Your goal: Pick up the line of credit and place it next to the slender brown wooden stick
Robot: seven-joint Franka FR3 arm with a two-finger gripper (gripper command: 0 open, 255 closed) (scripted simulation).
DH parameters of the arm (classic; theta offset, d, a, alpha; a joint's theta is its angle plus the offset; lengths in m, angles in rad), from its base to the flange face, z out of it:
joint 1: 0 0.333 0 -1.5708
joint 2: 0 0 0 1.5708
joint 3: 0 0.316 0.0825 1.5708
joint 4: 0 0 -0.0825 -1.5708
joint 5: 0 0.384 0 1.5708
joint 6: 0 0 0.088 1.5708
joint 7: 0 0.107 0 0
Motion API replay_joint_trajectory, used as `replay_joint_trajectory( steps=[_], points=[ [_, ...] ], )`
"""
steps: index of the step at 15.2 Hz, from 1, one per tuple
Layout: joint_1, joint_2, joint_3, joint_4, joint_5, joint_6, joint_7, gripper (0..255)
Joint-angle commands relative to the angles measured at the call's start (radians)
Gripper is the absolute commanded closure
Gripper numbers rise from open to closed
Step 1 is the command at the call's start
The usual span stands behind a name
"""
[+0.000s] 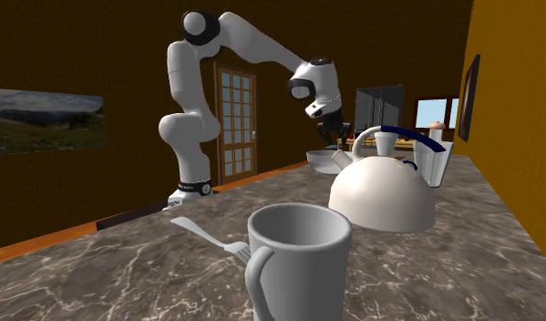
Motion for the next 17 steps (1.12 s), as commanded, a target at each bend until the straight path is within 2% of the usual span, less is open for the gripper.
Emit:
replay_joint_trajectory(
  steps=[1, 8, 17],
  points=[
    [0.02, 0.049, 0.035, 0.042, -0.029, 0.042, 0.062, 255],
    [0.099, 0.235, 0.099, 0.213, -0.217, 0.145, 0.301, 255],
    [0.11, 0.316, 0.106, 0.178, -0.19, 0.251, 0.239, 255]
  ],
)
